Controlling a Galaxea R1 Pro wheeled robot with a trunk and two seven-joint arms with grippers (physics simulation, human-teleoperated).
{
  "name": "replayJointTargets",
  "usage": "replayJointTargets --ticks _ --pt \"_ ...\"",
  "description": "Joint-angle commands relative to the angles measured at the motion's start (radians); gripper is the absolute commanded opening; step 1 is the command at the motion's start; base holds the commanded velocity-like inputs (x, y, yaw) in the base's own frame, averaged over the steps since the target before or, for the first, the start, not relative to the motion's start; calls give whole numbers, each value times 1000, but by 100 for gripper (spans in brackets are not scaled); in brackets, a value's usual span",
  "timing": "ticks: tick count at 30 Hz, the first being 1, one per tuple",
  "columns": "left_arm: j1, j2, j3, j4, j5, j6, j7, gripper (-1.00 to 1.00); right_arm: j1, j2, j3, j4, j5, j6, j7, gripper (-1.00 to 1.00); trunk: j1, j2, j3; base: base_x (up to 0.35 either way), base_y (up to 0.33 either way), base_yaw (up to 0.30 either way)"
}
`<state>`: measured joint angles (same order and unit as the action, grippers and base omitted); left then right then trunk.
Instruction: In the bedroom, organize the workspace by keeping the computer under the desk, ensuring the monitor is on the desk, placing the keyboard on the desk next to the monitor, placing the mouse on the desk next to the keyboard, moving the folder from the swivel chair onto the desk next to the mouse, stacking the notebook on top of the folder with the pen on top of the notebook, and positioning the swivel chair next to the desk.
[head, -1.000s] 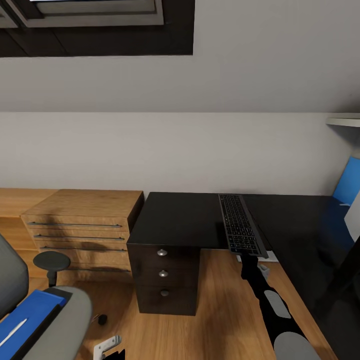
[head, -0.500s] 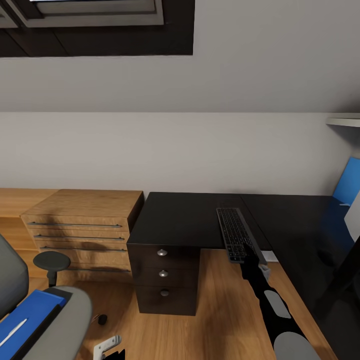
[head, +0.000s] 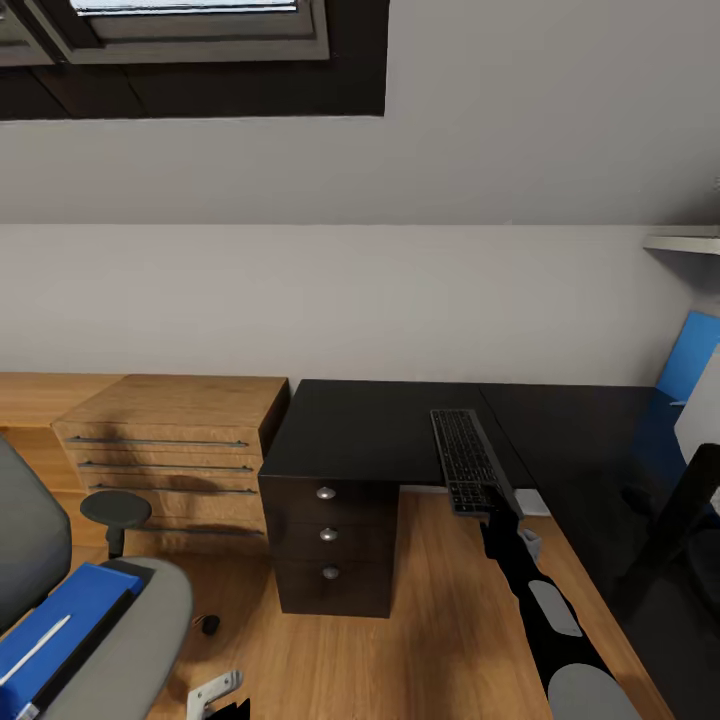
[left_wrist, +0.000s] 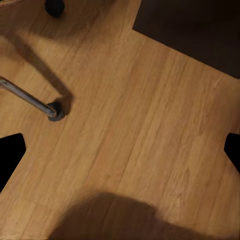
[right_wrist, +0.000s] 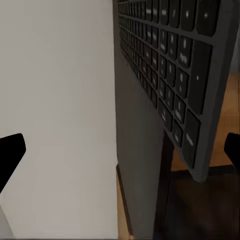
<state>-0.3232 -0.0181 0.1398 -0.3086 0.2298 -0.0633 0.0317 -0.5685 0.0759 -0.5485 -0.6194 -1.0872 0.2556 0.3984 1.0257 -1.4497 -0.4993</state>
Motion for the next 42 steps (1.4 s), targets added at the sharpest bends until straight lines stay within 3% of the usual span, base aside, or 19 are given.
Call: replayJointTargets --ticks 1,18,31,36,42 --pt "-1 0 0 0 8 -3 2 100 -1 1 -6 0 -8 10 2 100 -1 -1 -1 -304 0 0" --pt "-1 0 0 0 8 -3 2 100 -1 2 -3 19 -7 10 2 100 -1 -1 -1 -309 0 0" --pt "-1 0 0 0 8 -3 1 100 -2 1 7 55 2 6 0 100 -1 -1 -1 -73 0 0" --pt "-1 0 0 0 8 -3 1 100 -2 1 25 99 44 -22 -1 100 -1 -1 -1 -6 0 0" --pt "-1 0 0 0 8 -3 1 100 -2 3 53 141 145 -102 -1 100 -8 13 5 -2 0 0"
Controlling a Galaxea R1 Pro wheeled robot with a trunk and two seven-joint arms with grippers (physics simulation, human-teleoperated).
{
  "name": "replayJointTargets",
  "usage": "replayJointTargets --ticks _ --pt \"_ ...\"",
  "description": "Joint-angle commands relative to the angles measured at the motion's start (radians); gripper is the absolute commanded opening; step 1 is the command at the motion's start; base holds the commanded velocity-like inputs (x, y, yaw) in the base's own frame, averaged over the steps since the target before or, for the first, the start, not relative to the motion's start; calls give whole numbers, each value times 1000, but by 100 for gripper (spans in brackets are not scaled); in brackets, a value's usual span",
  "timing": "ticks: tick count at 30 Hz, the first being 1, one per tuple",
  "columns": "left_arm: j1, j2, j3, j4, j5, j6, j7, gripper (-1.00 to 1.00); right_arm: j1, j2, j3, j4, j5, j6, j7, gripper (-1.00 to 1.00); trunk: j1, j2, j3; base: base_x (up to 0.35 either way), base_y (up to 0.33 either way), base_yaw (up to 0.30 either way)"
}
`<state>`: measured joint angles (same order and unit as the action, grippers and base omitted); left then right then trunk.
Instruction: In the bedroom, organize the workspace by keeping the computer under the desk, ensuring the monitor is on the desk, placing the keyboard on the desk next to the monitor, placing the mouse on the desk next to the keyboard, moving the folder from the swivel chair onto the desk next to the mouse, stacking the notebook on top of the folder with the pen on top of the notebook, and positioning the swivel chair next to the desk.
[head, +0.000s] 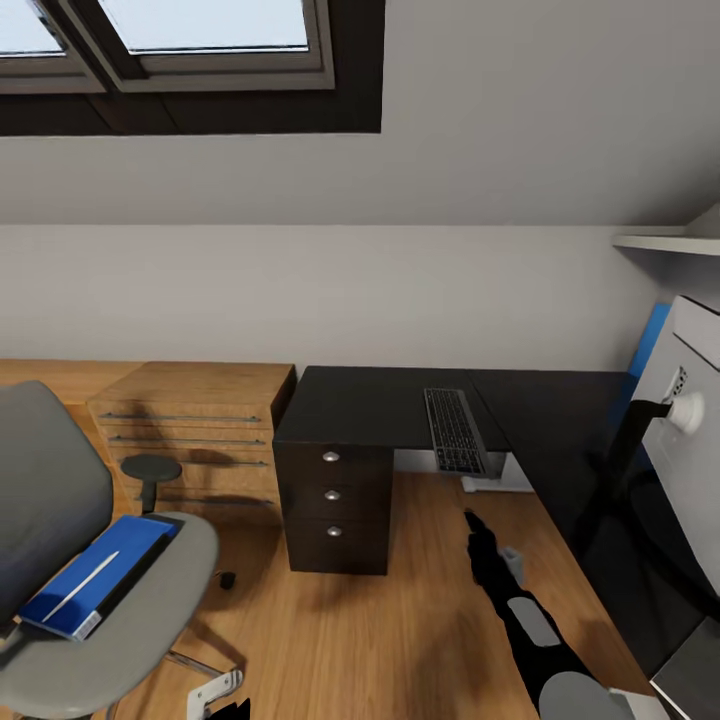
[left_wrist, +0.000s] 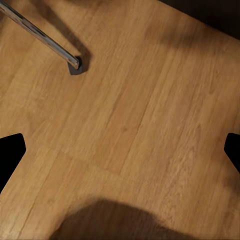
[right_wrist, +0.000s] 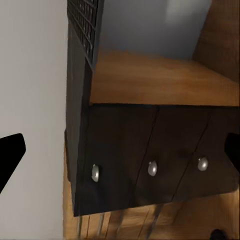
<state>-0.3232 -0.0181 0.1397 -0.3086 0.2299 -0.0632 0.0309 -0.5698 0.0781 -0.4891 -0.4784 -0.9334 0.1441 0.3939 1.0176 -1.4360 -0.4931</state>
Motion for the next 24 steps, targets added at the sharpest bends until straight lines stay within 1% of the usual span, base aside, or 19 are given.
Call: replayJointTargets --ticks 1,4,7,11,14,15,16,20,24 --pt "0 0 0 0 8 -3 2 100 -1 2 4 22 31 -23 3 100 -4 7 2 0 0 0" --pt "0 0 0 0 8 -4 1 100 -1 2 25 69 99 -76 3 100 -16 28 12 0 0 0" --pt "0 0 0 0 8 -4 2 100 -1 1 48 125 175 -134 3 100 -27 49 21 0 0 0" --pt "0 0 0 0 8 -4 2 100 0 -1 67 192 278 -222 3 100 -42 77 34 0 0 0" --pt "0 0 0 1 8 -4 3 100 0 -1 73 240 357 -297 2 100 -54 98 43 0 0 0" --pt "0 0 0 1 8 -4 3 100 0 -1 75 275 410 -348 3 100 -58 105 46 0 0 0" --pt "0 0 0 1 8 -4 3 100 0 -1 76 293 436 -371 3 100 -62 112 49 0 0 0" --pt "0 0 0 2 8 -4 3 100 0 -2 78 370 532 -447 2 100 -77 140 62 0 0 0" --pt "0 0 0 3 8 -4 3 100 1 -10 80 432 610 -500 2 100 -92 168 74 0 0 0"
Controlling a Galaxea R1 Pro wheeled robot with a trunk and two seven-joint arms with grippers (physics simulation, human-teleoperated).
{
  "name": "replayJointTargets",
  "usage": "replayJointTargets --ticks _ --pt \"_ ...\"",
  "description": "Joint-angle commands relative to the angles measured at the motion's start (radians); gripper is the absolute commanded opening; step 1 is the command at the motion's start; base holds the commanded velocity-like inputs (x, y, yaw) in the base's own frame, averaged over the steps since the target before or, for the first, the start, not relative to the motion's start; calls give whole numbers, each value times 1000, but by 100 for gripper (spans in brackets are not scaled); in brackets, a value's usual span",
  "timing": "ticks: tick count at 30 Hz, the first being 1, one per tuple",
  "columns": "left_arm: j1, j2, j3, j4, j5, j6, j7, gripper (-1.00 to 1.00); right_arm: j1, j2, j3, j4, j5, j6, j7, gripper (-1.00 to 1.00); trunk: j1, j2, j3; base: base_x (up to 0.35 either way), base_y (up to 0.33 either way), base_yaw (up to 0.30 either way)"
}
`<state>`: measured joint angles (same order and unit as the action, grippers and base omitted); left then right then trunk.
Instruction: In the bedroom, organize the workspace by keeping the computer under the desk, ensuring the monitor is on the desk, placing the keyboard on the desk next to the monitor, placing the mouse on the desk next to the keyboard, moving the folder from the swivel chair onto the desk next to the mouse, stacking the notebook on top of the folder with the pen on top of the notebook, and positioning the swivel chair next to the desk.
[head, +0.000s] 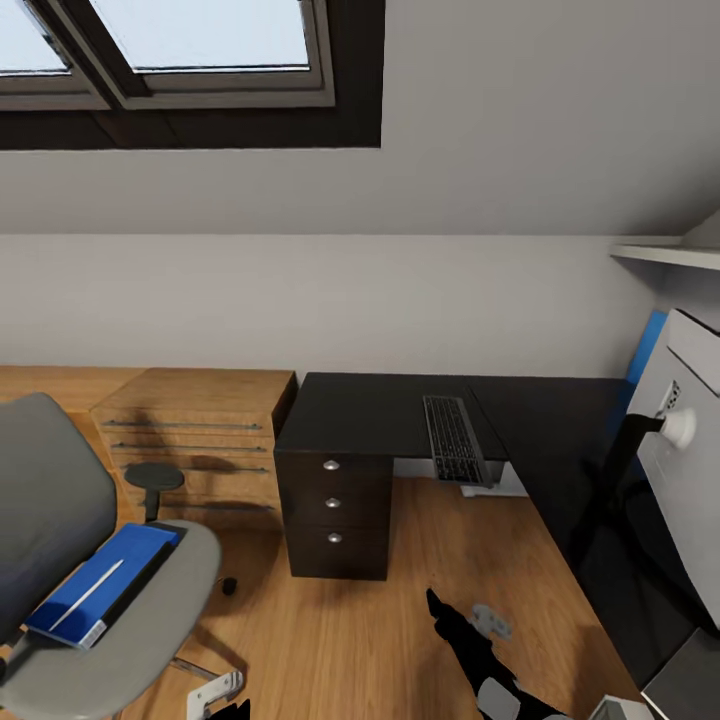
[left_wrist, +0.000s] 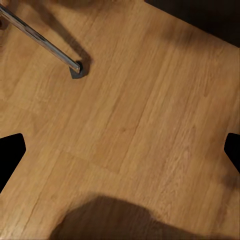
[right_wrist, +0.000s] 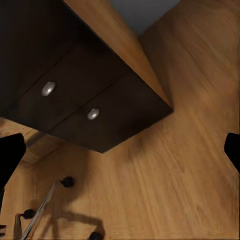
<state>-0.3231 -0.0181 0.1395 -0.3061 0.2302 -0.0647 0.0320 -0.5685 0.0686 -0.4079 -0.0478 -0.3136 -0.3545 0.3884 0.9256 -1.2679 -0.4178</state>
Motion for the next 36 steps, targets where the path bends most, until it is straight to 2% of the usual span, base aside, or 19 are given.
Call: replayJointTargets --ticks 1,4,5,6,9,12,23,36 --pt "-1 0 0 1 8 -3 2 100 0 -3 0 12 9 -12 7 100 -4 7 2 0 0 0" --pt "-1 1 0 8 8 -3 2 100 3 -12 1 32 65 -36 7 100 -15 28 12 0 0 0" --pt "-1 1 0 15 8 -3 1 100 9 -20 2 40 101 -47 6 100 -19 35 15 0 0 0" --pt "-1 1 0 18 8 -3 1 100 14 -25 2 43 118 -51 4 100 -23 42 18 0 0 0" --pt "-1 1 0 26 8 -3 1 100 30 -35 2 49 162 -58 -7 100 -35 63 27 0 0 0" --pt "-1 1 -1 31 8 -3 0 100 46 -41 3 53 189 -61 -26 100 -46 84 37 0 0 0" --pt "-1 1 0 36 8 -3 0 100 71 -49 2 57 212 -64 -143 100 -88 161 71 0 0 0" --pt "-1 0 1 36 9 -6 0 100 73 -53 7 55 226 -66 -166 100 -138 252 112 0 0 0"
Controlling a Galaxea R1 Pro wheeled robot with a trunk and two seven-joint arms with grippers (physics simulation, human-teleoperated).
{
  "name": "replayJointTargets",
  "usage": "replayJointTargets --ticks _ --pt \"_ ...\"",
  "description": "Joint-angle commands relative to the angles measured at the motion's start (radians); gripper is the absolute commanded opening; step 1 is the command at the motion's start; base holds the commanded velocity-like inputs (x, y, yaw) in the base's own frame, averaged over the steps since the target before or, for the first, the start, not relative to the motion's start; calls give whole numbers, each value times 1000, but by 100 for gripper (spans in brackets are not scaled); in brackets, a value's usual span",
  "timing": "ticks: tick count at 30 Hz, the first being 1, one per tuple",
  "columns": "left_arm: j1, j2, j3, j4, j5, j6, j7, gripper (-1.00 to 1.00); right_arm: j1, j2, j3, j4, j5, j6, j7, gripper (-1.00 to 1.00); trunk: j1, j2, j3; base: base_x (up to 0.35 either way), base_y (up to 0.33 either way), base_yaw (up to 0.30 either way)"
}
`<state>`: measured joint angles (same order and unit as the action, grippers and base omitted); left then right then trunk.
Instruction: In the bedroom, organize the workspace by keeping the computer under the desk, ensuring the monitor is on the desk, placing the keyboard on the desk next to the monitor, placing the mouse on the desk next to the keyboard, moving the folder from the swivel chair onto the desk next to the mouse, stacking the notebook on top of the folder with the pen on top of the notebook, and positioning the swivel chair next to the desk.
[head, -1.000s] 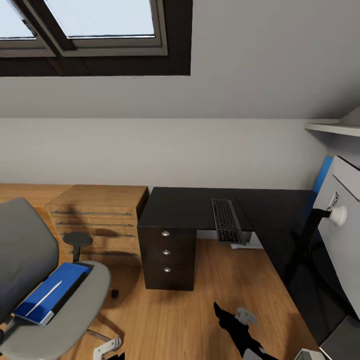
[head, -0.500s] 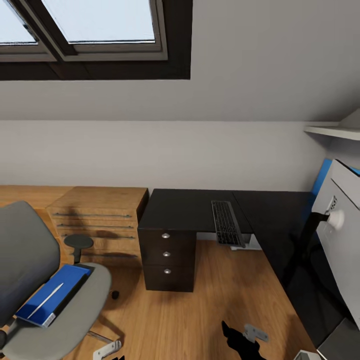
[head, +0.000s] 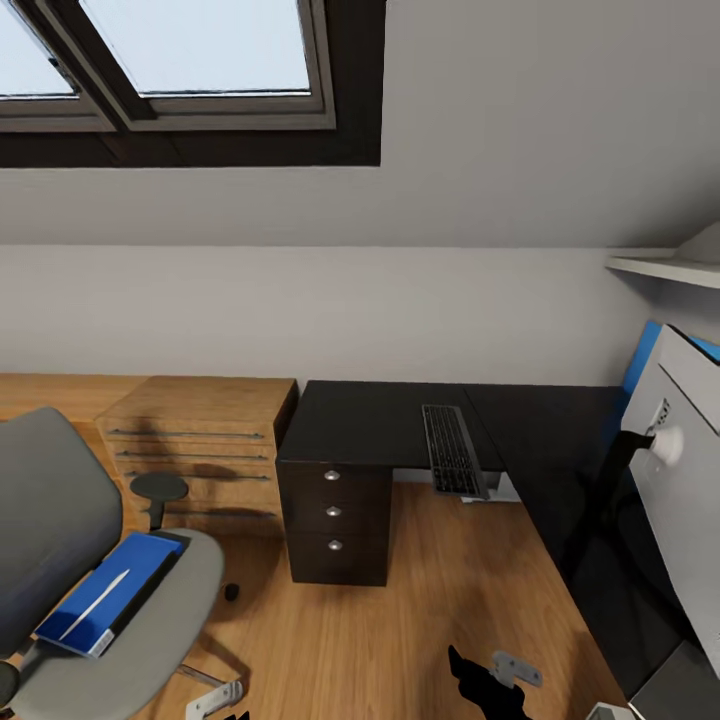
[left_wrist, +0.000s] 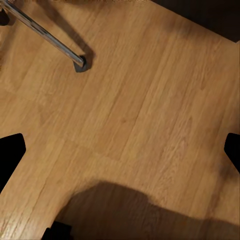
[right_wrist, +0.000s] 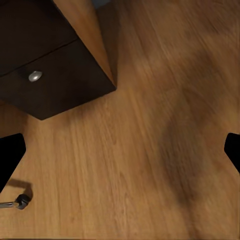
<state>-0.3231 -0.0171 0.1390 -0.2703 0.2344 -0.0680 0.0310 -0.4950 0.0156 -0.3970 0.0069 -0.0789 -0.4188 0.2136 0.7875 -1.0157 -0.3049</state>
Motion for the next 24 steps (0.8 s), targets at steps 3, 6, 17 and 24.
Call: replayJointTargets --ticks 3,6,17,24 --pt "-1 -1 2 0 4 -14 1 100 -1 -1 15 1 22 -4 8 100 -12 20 8 0 0 0" --pt "-1 -1 1 1 3 -42 1 100 -1 -2 44 1 74 -10 7 100 -23 41 18 0 0 0" --pt "-1 -2 -3 152 -11 -282 2 100 16 -18 82 4 201 -91 5 100 -65 118 52 0 0 0" --pt "-1 0 -3 211 -24 -352 1 100 19 -18 85 5 208 -100 7 100 -73 132 58 0 0 0"
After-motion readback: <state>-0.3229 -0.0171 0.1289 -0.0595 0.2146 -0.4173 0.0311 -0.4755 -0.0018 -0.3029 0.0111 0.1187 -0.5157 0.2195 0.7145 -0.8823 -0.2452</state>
